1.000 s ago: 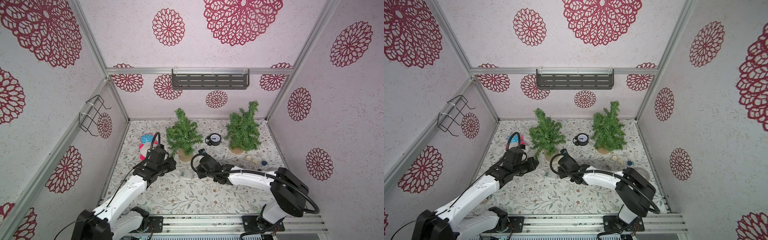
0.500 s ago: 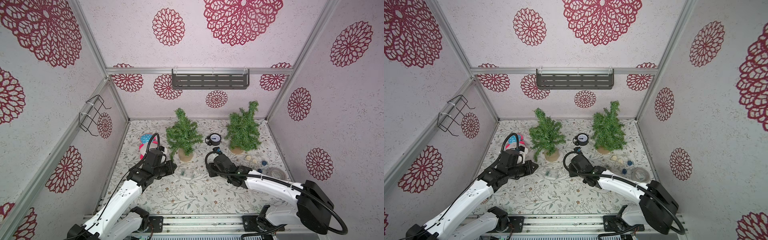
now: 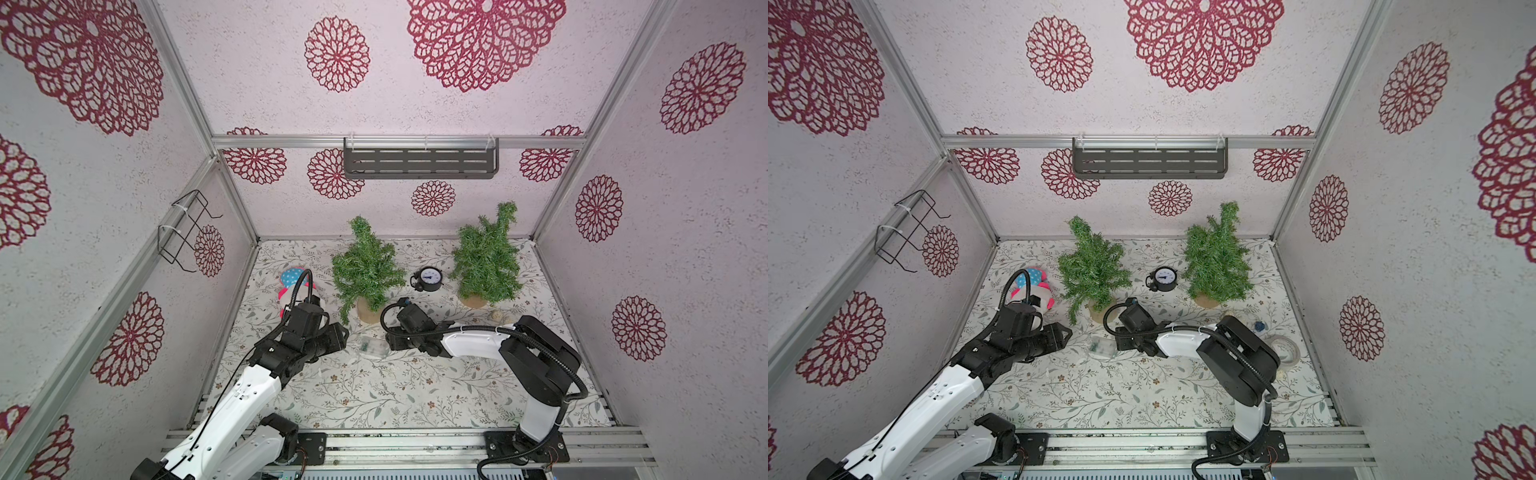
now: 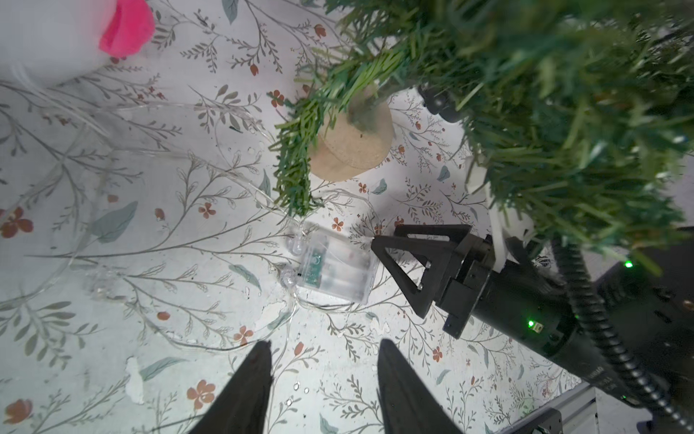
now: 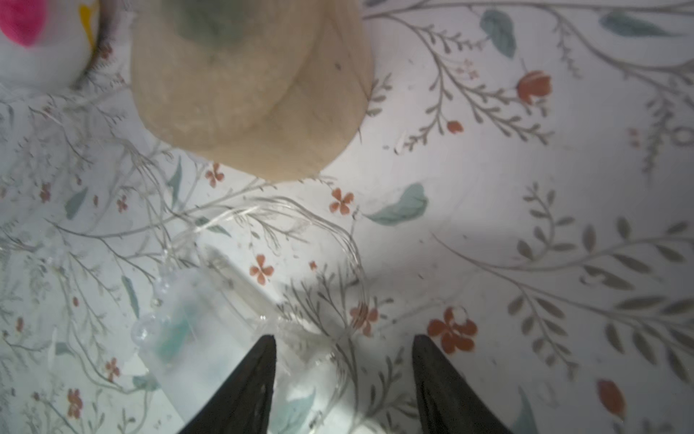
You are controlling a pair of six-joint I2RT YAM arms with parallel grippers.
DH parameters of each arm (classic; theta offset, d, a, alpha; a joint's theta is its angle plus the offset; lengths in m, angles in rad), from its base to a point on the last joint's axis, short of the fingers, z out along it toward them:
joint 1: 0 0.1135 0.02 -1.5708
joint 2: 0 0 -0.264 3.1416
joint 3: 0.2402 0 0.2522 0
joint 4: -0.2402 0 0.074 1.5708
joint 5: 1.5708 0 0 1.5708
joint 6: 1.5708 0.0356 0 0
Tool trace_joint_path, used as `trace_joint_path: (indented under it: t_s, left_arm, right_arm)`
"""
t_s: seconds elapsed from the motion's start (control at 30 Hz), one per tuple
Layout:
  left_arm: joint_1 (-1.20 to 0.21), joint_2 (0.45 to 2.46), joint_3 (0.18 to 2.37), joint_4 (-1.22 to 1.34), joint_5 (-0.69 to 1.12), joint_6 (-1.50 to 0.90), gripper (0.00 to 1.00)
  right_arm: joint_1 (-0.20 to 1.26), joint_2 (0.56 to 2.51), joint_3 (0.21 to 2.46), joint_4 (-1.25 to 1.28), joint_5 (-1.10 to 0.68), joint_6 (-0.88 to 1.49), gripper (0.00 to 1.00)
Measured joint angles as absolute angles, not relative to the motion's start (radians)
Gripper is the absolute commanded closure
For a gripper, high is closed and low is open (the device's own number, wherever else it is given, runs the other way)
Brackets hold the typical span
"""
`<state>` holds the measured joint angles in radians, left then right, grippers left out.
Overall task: Wrap string light around the christmas tree
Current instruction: Pick up the light string from the center of the board.
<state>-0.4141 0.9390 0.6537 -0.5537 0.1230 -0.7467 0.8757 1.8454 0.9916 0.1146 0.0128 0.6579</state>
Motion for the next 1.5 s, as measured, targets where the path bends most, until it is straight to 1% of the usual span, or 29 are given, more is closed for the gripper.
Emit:
trace_joint_path:
  t_s: [0.07, 0.13, 0.27, 0.43, 0.53, 0.6, 0.63, 0.73, 0.77, 0.87, 0.97, 1.03, 1.17, 1.33, 1.4, 1.5]
  left_arm:
    - [-0.414, 0.95, 0.618, -0.533, 0.125, -0.76, 0.5]
    - [-0.414, 0.957, 0.598, -0.529, 0.124, -0.764, 0.49]
    - [-0.413, 0.958, 0.588, -0.51, 0.118, -0.768, 0.49]
    - [-0.413, 0.988, 0.588, -0.463, 0.117, -0.768, 0.48]
    - [-0.413, 1.024, 0.588, -0.447, 0.117, -0.767, 0.48]
    - [-0.413, 1.04, 0.588, -0.447, 0.117, -0.763, 0.47]
    - [-0.413, 1.044, 0.588, -0.447, 0.117, -0.76, 0.47]
    - [-0.412, 1.052, 0.588, -0.442, 0.117, -0.756, 0.47]
    - [-0.411, 1.055, 0.588, -0.437, 0.117, -0.756, 0.47]
    - [-0.406, 1.066, 0.588, -0.422, 0.115, -0.756, 0.47]
    - [-0.385, 1.065, 0.588, -0.434, 0.106, -0.756, 0.47]
    - [-0.352, 1.057, 0.588, -0.455, 0.101, -0.756, 0.46]
    - [-0.274, 1.02, 0.575, -0.492, 0.096, -0.76, 0.45]
    - [-0.258, 1.028, 0.573, -0.498, 0.107, -0.77, 0.44]
    - [-0.257, 1.041, 0.573, -0.498, 0.116, -0.771, 0.44]
    - [-0.256, 1.055, 0.573, -0.498, 0.122, -0.771, 0.44]
  right_arm:
    - [0.876, 1.873, 1.014, 0.136, -0.003, 0.682, 0.6]
    - [0.876, 1.886, 1.023, 0.146, -0.015, 0.697, 0.67]
    - [0.881, 1.867, 0.994, 0.138, -0.041, 0.707, 0.76]
    - [0.9, 1.748, 0.88, 0.058, -0.083, 0.707, 0.83]
    - [0.916, 1.651, 0.799, -0.014, -0.108, 0.708, 0.84]
    - [0.926, 1.583, 0.758, -0.072, -0.12, 0.706, 0.79]
    - [0.93, 1.547, 0.744, -0.105, -0.122, 0.699, 0.74]
    - [0.935, 1.473, 0.744, -0.164, -0.117, 0.642, 0.5]
    - [0.935, 1.464, 0.761, -0.178, -0.113, 0.61, 0.44]
    - [0.945, 1.522, 0.858, -0.198, -0.088, 0.498, 0.3]
    - [0.97, 1.629, 0.959, -0.19, -0.041, 0.389, 0.19]
    - [0.993, 1.689, 1.002, -0.188, -0.01, 0.324, 0.16]
    - [1.032, 1.805, 1.085, -0.195, 0.053, 0.22, 0.14]
    - [1.042, 1.877, 1.147, -0.2, 0.083, 0.147, 0.14]
    - [1.042, 1.895, 1.169, -0.201, 0.086, 0.13, 0.16]
    - [1.042, 1.94, 1.216, -0.206, 0.084, 0.112, 0.21]
